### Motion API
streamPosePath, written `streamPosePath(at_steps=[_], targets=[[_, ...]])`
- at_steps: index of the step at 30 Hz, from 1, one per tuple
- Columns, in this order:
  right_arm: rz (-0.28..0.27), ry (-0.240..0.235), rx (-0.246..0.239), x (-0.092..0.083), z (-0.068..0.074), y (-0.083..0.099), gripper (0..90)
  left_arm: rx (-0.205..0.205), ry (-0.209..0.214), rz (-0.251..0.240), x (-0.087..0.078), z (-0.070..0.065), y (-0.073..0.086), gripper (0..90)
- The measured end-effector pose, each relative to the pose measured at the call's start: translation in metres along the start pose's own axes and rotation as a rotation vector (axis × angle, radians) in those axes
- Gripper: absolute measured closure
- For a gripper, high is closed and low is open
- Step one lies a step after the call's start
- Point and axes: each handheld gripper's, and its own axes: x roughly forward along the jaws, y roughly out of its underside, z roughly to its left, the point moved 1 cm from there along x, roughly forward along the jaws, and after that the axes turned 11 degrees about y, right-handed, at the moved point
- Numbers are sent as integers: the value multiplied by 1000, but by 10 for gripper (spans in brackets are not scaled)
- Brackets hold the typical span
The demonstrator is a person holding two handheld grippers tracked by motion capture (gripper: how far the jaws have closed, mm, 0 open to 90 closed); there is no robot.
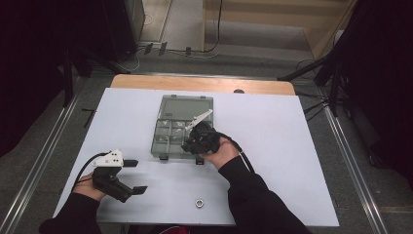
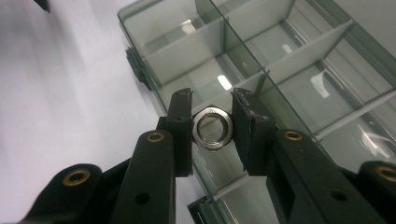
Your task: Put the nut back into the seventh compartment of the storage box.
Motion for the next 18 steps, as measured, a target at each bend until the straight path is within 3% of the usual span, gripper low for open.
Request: streamPosePath(at_steps=[2,4,7,18], targets=[[-2,4,23,1,-3,1,556,-8,2,-18,0,0,0,0],[-19,-24,56,-2,-6,1,515,-7,0,-22,-1,0,0,0],[-40,-39,52,-8,-6,2,435,-8,-4,-16,0,0,1,0],[-77,-68,2,-22,7,15,365,-14,-12,-8,0,2,0,0]])
